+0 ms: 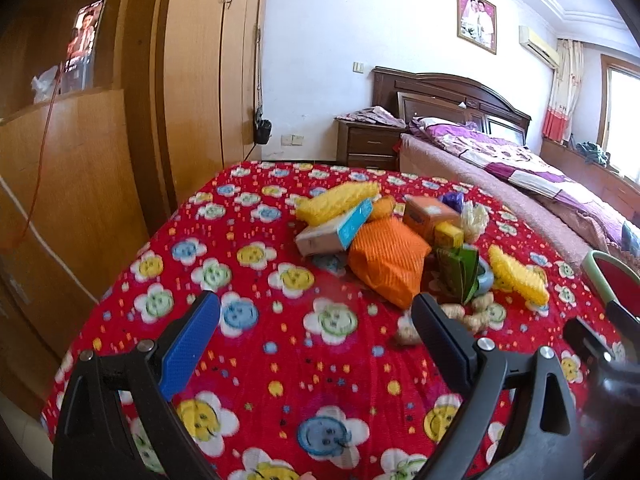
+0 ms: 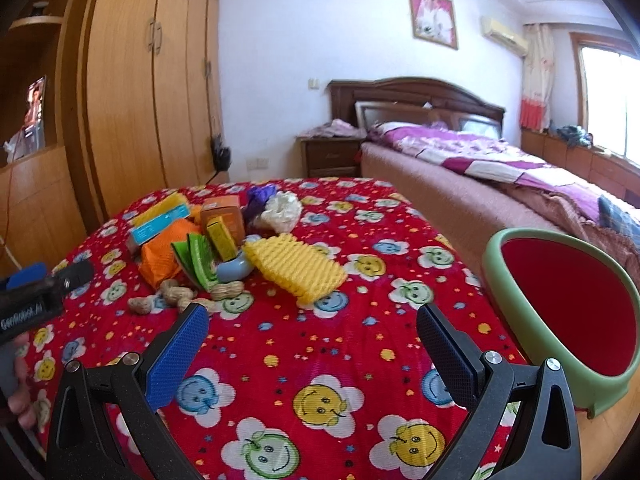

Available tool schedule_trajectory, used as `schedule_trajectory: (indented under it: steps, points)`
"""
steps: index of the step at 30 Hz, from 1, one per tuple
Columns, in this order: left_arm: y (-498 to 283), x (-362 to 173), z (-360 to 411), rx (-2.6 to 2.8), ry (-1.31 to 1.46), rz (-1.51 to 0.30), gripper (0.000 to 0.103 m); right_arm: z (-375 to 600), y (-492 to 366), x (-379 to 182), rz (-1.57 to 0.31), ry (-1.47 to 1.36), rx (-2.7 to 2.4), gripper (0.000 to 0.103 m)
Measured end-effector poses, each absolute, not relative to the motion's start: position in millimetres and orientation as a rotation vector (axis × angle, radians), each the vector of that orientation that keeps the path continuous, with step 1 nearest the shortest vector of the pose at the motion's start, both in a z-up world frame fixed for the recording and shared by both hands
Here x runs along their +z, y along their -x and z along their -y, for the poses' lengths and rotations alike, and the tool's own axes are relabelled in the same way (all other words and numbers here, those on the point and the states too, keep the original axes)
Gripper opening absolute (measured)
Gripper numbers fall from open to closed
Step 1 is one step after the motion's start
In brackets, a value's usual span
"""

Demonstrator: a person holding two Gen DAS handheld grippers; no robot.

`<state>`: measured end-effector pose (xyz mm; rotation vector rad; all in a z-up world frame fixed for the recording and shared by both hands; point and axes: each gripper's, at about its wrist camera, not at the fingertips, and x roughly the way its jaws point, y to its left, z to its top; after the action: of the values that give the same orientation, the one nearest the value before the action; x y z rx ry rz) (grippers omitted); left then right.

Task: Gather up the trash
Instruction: 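Grasp the white medicine box with the left tool while the right tool approaches the yellow foam net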

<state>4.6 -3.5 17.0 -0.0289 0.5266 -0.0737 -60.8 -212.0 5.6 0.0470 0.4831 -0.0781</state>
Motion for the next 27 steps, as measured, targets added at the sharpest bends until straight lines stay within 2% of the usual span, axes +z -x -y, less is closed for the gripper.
schedule_trajectory:
  steps: [13,18,25,27]
  points:
    - [-81,50,2,-0.094,0.021,-0.560,0.096,236,23,35,-0.583,-0.151,-0.001,0.103]
    - [-117,49,1,-0.075,0.037,-0.581,0.096,241,7,32,-0.630,-0.215,0.083,0.103]
    - [-167,31,13,-0.086,0.053,-0.699,0.096,252,-5,28,-0.621,-0.230,0.074,0.103]
    - [-176,25,17,-0.086,0.057,-0.726,0.093,257,-13,26,-0.638,-0.227,0.068,0.103]
